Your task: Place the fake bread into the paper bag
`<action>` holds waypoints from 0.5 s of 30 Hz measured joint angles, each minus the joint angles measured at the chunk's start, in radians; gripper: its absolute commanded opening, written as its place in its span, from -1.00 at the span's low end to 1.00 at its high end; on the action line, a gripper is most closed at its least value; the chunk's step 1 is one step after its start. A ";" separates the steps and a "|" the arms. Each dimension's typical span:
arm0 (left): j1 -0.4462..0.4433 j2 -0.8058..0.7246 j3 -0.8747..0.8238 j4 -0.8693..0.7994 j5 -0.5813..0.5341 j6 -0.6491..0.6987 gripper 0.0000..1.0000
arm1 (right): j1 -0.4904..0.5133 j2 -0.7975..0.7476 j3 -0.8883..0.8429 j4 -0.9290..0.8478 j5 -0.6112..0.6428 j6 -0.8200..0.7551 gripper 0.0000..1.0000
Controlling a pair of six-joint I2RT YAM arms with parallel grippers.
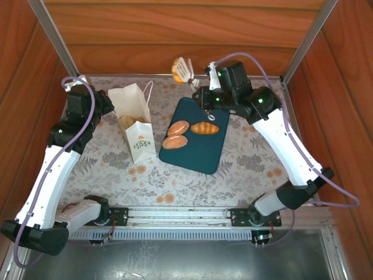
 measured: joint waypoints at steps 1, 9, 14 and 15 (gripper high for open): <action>0.000 0.000 0.000 0.000 0.000 0.000 -1.00 | 0.024 -0.005 0.011 0.008 -0.002 -0.004 -0.55; 0.000 0.000 0.000 0.000 0.000 0.000 -1.00 | 0.152 0.000 0.065 0.045 -0.014 -0.048 -0.53; 0.000 0.000 0.000 0.000 0.000 0.000 -1.00 | 0.211 0.053 0.084 0.050 -0.033 -0.077 -0.53; 0.000 0.000 0.000 0.000 0.000 0.000 -1.00 | 0.224 0.069 0.087 0.049 -0.035 -0.082 -0.53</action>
